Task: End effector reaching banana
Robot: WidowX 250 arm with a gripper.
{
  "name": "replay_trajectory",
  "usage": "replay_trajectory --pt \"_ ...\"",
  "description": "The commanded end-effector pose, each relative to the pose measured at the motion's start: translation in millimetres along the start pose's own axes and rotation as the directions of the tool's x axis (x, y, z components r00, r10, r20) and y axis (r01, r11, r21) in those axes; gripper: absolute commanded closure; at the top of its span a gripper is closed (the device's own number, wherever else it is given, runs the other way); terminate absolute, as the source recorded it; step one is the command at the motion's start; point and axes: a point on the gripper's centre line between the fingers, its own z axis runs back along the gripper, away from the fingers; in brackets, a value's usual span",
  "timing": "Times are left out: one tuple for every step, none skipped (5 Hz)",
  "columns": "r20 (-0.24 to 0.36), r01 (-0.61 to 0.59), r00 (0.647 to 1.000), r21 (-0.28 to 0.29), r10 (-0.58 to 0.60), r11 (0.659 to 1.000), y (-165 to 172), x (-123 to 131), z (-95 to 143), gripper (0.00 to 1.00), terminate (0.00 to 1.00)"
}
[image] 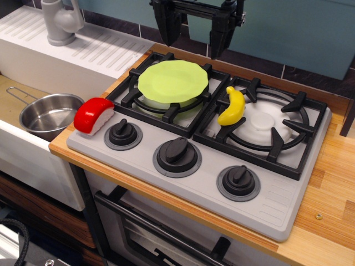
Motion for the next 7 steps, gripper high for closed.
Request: replay_trajectory --pt "0.000 0.000 1.000 0.000 0.000 1.000 0 0 0 0.00 0.00" --pt "0.003 -0.034 0.999 -0.009 0.034 0.999 -26 18 -15 0.00 0.00" --pt "0.028 -0.055 0.998 -0.012 0.056 0.998 -47 32 -28 0.00 0.00" --pt "0.065 -0.061 0.996 -0.007 0.061 0.998 -57 41 -40 0.00 0.00" --pt "0.101 -0.049 0.994 0.006 0.048 0.999 -59 51 -53 0.00 0.00" --pt "0.130 -0.045 0.991 0.026 0.041 0.999 -58 58 -59 0.00 0.00" --pt "0.153 -0.053 0.987 0.057 0.044 0.997 -58 61 -65 0.00 0.00"
